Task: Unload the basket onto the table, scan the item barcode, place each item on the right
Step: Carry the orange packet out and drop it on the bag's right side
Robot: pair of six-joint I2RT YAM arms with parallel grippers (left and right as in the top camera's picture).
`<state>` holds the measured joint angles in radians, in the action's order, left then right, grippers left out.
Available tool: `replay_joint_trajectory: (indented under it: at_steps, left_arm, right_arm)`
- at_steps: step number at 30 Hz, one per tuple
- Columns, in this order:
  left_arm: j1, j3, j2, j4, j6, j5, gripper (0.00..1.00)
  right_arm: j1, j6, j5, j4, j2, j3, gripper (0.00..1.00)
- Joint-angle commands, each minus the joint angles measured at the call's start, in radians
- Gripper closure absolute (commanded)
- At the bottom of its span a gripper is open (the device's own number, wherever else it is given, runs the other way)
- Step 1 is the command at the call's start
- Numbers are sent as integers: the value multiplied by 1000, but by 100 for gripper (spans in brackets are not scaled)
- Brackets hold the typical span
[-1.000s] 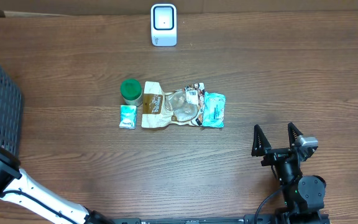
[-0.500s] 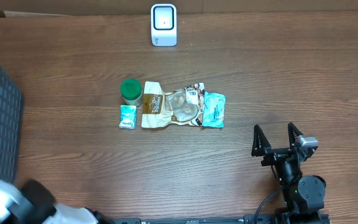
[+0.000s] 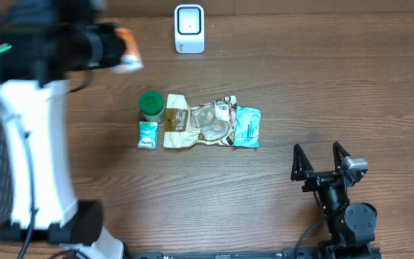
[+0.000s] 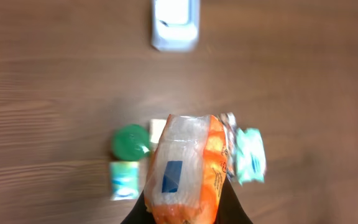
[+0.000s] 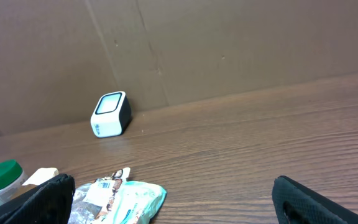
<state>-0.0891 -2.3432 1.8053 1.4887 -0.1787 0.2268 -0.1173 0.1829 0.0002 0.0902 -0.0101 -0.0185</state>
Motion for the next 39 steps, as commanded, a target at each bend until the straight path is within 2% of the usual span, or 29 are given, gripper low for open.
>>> replay_joint_trajectory:
  at_steps: [1, 5, 11, 19, 20, 21, 22, 23, 24, 26, 31, 32, 34, 39]
  left_arm:
    - [-122, 5, 139, 3, -11, -1, 96]
    - [-216, 5, 275, -1, -72, 0, 96]
    - [-343, 5, 438, -15, -85, -1, 96]
    - [-432, 5, 557, -35, -114, -1, 96]
    - [-434, 5, 560, -37, -114, -1, 90]
    - [-434, 5, 560, -36, -113, -2, 69]
    - [-433, 5, 560, -33, -113, -8, 56]
    - [-429, 5, 559, -29, -113, -16, 51]
    - [-420, 3, 553, -21, -113, -34, 41]
    - [-399, -13, 534, 3, -113, -41, 32]
    - [-330, -122, 426, 69, -76, -50, 19]
    - [-301, -157, 381, 90, -53, -49, 10]
    - [-251, -200, 317, 123, -19, -50, 0]
    - [-68, -220, 164, 171, 78, -50, 0]
  right_arm:
    - [6, -1, -2, -6, 7, 10, 0]
    - [6, -1, -2, -6, 7, 10, 0]
    - [6, -1, -2, -6, 7, 10, 0]
    - [6, -1, -2, -6, 7, 10, 0]
    - [6, -1, -2, -6, 7, 10, 0]
    - [6, -1, -2, -6, 7, 10, 0]
    - [6, -1, -2, -6, 7, 10, 0]
    - [6, -1, -2, -6, 7, 10, 0]
    - [6, -1, -2, -6, 7, 10, 0]
    - [6, -1, -2, -6, 7, 10, 0]
    - [6, -1, -2, -6, 7, 10, 0]
    - [6, -1, -2, -6, 7, 10, 0]
    - [6, -1, -2, -6, 7, 10, 0]
    - [6, -1, -3, -7, 7, 10, 0]
